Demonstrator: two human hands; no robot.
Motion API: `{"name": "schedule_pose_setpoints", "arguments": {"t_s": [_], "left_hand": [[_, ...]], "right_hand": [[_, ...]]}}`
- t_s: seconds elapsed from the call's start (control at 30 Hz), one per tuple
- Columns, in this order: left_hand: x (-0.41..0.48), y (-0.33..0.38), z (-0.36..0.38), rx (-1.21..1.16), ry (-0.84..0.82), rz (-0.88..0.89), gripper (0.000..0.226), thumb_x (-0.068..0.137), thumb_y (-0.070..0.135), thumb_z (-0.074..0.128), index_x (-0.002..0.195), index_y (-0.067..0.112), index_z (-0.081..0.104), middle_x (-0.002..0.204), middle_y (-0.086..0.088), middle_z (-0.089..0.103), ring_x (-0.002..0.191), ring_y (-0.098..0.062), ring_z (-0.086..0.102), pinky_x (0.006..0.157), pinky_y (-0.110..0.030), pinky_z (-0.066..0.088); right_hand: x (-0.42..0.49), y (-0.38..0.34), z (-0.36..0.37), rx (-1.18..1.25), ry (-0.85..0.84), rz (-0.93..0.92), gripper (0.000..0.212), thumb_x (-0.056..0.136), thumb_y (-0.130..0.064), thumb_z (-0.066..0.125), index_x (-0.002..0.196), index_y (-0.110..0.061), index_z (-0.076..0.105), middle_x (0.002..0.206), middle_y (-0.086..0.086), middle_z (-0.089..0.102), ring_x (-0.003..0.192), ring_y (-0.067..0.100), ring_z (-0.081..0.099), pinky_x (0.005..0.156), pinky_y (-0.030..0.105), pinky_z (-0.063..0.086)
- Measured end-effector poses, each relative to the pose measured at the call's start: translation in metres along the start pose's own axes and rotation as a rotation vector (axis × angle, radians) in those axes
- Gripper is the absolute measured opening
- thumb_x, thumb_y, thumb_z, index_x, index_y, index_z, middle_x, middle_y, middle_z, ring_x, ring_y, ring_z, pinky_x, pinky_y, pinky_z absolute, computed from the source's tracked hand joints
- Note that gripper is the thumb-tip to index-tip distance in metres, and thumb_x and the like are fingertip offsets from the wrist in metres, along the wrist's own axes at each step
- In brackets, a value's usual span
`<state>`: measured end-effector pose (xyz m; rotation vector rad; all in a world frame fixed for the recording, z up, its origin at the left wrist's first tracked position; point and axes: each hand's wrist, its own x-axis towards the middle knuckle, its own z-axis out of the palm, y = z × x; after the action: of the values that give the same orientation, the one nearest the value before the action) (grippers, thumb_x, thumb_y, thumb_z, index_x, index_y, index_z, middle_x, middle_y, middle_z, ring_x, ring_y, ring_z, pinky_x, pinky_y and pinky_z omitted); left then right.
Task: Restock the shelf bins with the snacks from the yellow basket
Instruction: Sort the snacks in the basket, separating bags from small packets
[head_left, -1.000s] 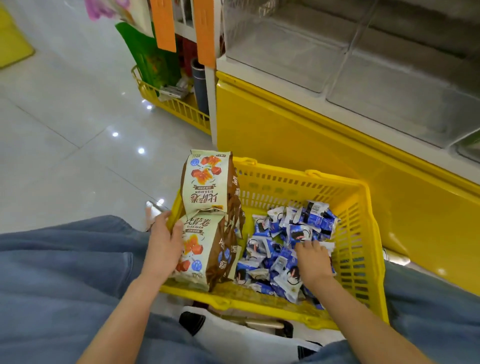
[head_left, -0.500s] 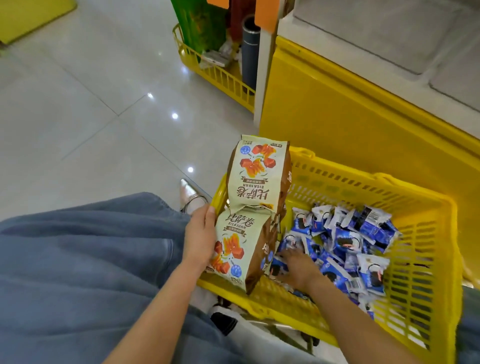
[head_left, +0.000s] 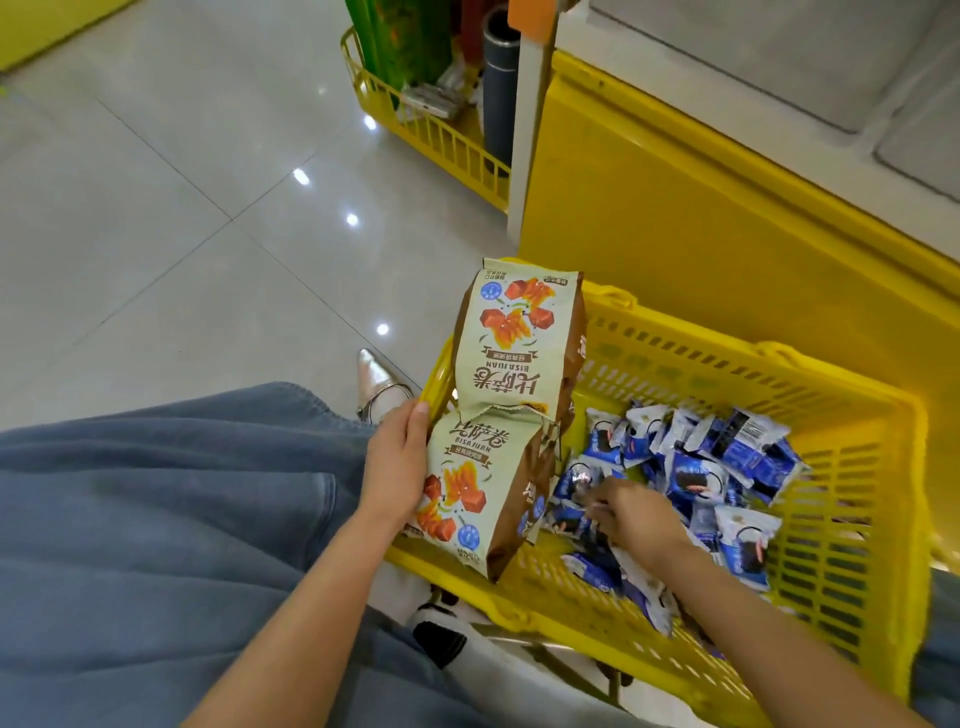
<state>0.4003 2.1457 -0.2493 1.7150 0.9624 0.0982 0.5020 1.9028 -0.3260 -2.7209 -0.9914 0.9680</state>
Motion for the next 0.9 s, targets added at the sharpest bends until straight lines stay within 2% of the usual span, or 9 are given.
{"name": "schedule_pose_setpoints", "arguments": {"t_s": [0.13, 0.2, 0.27, 0.4, 0.5, 0.6, 0.7, 0.83, 0.9], "left_hand": [[-0.004, 0.011, -0.003, 0.082, 0.056, 0.021, 0.026, 0.100, 0.026, 0.037, 0.109, 0.018, 0.059, 0.109, -0.004, 0.063, 0.098, -0.019, 0.062, 0.084, -0.030, 0.052], [-0.012, 0.021, -0.005, 0.139, 0.215, 0.139, 0.026, 0.098, 0.019, 0.039, 0.120, 0.015, 0.053, 0.116, 0.000, 0.053, 0.097, -0.006, 0.054, 0.078, -0.013, 0.044], [-0.026, 0.037, -0.004, 0.159, 0.321, 0.373, 0.020, 0.097, 0.015, 0.041, 0.114, 0.021, 0.051, 0.105, 0.008, 0.046, 0.090, -0.001, 0.048, 0.072, -0.011, 0.042], [-0.060, 0.065, 0.022, 0.174, 0.076, 0.666, 0.018, 0.095, 0.022, 0.042, 0.109, 0.031, 0.046, 0.093, 0.021, 0.042, 0.093, 0.006, 0.048, 0.078, -0.007, 0.043], [-0.083, 0.069, 0.061, 0.306, -0.335, 0.622, 0.044, 0.089, 0.034, 0.050, 0.128, 0.040, 0.032, 0.121, 0.023, 0.041, 0.108, 0.013, 0.039, 0.094, -0.007, 0.035], [-0.090, 0.059, 0.093, 0.472, -0.590, 0.547, 0.056, 0.087, 0.037, 0.060, 0.135, 0.030, 0.032, 0.132, 0.006, 0.046, 0.120, -0.009, 0.044, 0.101, -0.025, 0.036], [-0.092, 0.051, 0.108, 0.373, -0.589, 0.415, 0.038, 0.091, 0.031, 0.057, 0.121, 0.020, 0.038, 0.099, -0.001, 0.061, 0.088, -0.016, 0.060, 0.072, -0.033, 0.051], [-0.090, 0.038, 0.114, 0.322, -0.549, 0.232, 0.050, 0.093, 0.033, 0.052, 0.134, 0.012, 0.031, 0.104, 0.001, 0.053, 0.094, -0.014, 0.055, 0.074, -0.020, 0.044], [-0.086, 0.037, 0.120, 0.220, -0.545, 0.083, 0.042, 0.095, 0.025, 0.049, 0.132, 0.013, 0.031, 0.100, 0.006, 0.047, 0.078, -0.002, 0.047, 0.066, -0.016, 0.039]], "right_hand": [[-0.018, 0.008, -0.028, 0.071, 0.136, -0.056, 0.022, 0.097, -0.030, 0.047, 0.108, -0.021, 0.064, 0.113, -0.004, 0.062, 0.103, 0.016, 0.058, 0.078, 0.030, 0.049], [-0.028, 0.010, -0.043, 0.086, 0.217, -0.068, 0.021, 0.097, -0.030, 0.048, 0.107, -0.023, 0.065, 0.112, -0.006, 0.062, 0.104, 0.013, 0.057, 0.079, 0.026, 0.047], [-0.039, 0.010, -0.059, 0.080, 0.286, -0.086, 0.020, 0.096, -0.030, 0.050, 0.105, -0.024, 0.066, 0.110, -0.008, 0.063, 0.104, 0.011, 0.056, 0.079, 0.024, 0.046], [-0.064, 0.006, -0.089, 0.126, 0.376, -0.161, 0.014, 0.091, -0.026, 0.059, 0.098, -0.021, 0.070, 0.102, -0.007, 0.067, 0.098, 0.012, 0.059, 0.081, 0.026, 0.048], [-0.082, 0.004, -0.100, 0.182, 0.413, -0.220, 0.011, 0.086, -0.022, 0.065, 0.093, -0.019, 0.072, 0.090, -0.009, 0.066, 0.087, 0.008, 0.059, 0.075, 0.018, 0.044], [-0.096, 0.002, -0.101, 0.404, 0.426, -0.204, 0.008, 0.079, -0.020, 0.071, 0.086, -0.018, 0.075, 0.077, -0.021, 0.060, 0.074, -0.004, 0.059, 0.069, 0.006, 0.040], [-0.107, 0.014, -0.096, 0.622, 0.443, -0.078, 0.009, 0.077, -0.019, 0.073, 0.083, -0.024, 0.075, 0.077, -0.023, 0.064, 0.077, -0.009, 0.062, 0.069, 0.005, 0.045], [-0.111, 0.056, -0.088, 0.622, 0.606, 0.199, 0.006, 0.085, -0.022, 0.067, 0.082, -0.027, 0.069, 0.070, -0.016, 0.065, 0.056, -0.005, 0.056, 0.051, 0.007, 0.040], [-0.107, 0.078, -0.083, 0.564, 0.603, 0.324, 0.006, 0.089, -0.021, 0.062, 0.087, -0.021, 0.067, 0.076, -0.003, 0.068, 0.058, 0.000, 0.057, 0.050, 0.011, 0.042]]}}
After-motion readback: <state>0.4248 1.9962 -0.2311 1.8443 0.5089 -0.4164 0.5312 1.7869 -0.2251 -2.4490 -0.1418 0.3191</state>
